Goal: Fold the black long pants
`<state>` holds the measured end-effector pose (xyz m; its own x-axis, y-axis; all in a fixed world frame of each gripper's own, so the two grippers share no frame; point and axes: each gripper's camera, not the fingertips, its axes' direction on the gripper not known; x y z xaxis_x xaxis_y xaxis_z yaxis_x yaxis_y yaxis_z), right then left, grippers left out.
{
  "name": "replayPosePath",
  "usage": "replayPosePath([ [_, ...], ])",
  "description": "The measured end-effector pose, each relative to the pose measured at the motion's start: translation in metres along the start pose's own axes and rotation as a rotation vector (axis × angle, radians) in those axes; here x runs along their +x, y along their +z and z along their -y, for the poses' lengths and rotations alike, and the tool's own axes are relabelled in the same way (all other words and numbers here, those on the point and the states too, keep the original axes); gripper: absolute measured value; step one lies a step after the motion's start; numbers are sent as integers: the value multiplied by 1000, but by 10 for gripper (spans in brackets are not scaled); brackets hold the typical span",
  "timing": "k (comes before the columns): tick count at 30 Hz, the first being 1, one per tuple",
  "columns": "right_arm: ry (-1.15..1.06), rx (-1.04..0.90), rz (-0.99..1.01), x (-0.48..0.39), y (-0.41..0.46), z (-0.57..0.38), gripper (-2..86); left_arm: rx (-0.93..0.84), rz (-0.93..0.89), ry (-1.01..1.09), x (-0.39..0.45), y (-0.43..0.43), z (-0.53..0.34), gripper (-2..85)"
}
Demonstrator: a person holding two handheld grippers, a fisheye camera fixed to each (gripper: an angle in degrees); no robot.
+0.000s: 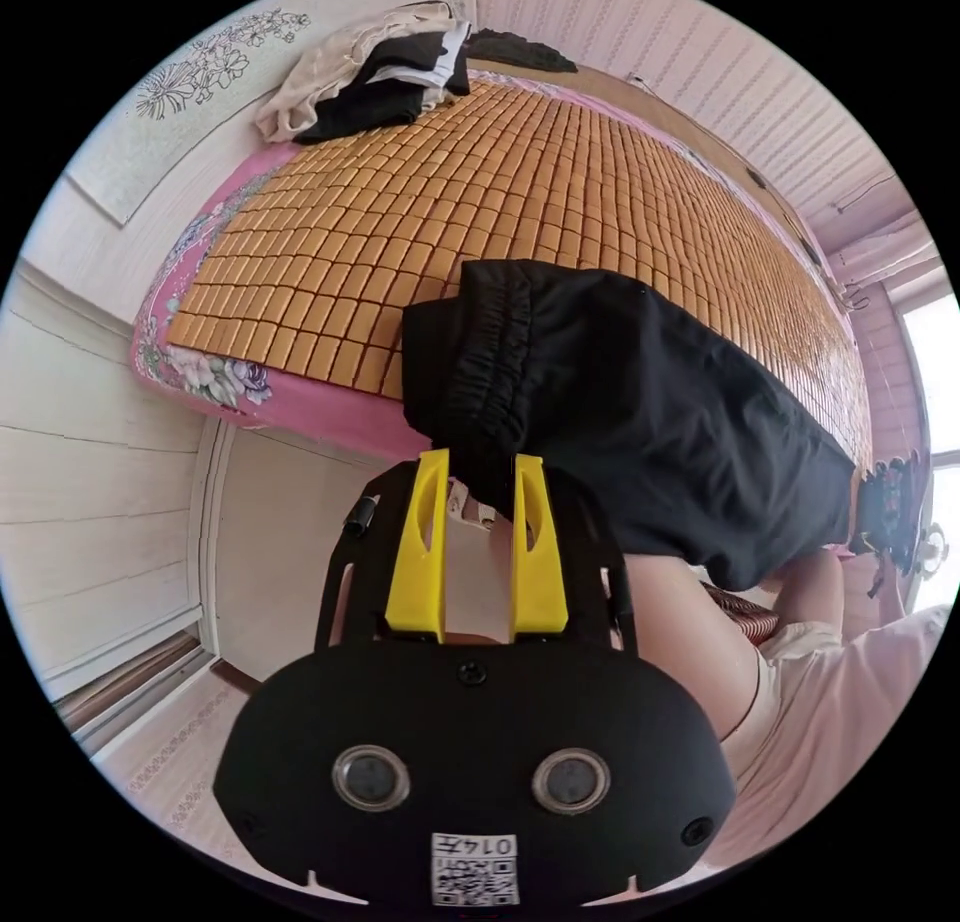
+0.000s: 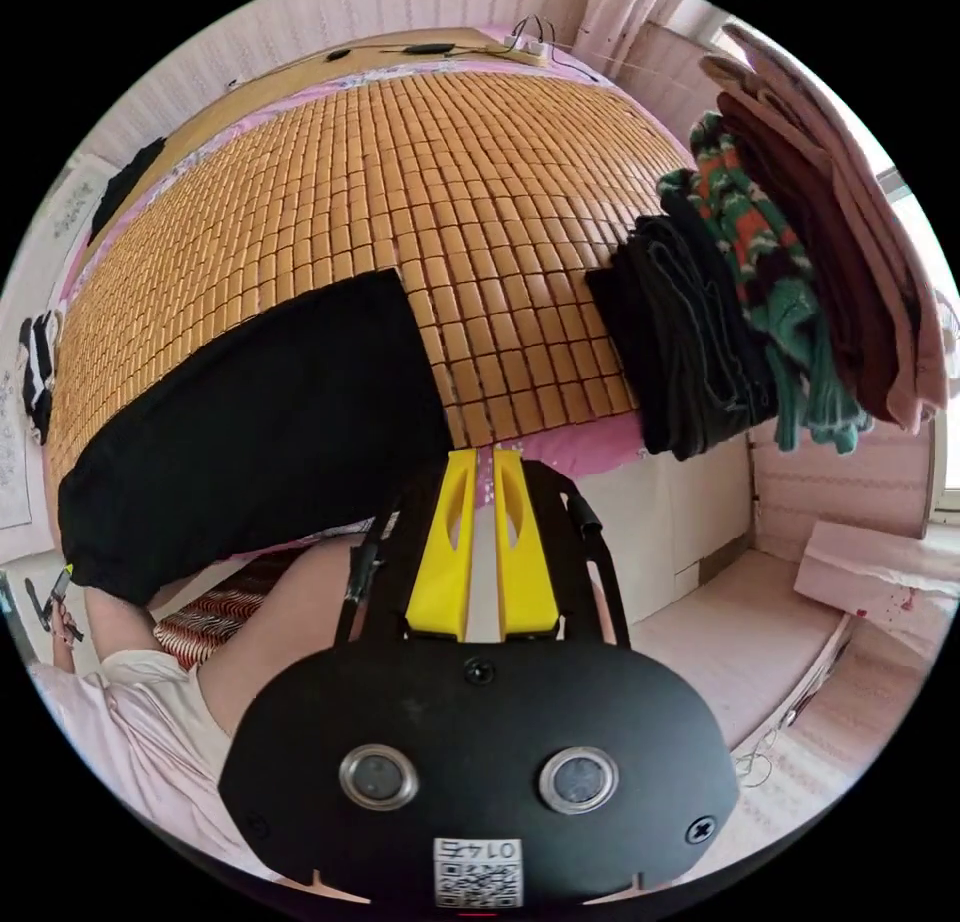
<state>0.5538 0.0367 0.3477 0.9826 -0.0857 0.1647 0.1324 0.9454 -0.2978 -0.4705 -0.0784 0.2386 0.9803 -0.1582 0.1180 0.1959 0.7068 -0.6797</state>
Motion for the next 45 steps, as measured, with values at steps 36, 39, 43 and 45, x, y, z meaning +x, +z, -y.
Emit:
replayPosePath([
  [36,-1155,223,423,-380,-59,24,-5,-5,-83,1111,385,140,47,74],
  [39,-1150,226,426,-369,-65,27,-6,-2,-74,1156,394,138,50,4],
  [43,-1131,196,419,-363,-55,38,-6,0,-108,1154,398,122,65,-8],
  [45,-1081,184,426,-361,-42,48,-6,2,-131,1116,399,121,78,-9],
])
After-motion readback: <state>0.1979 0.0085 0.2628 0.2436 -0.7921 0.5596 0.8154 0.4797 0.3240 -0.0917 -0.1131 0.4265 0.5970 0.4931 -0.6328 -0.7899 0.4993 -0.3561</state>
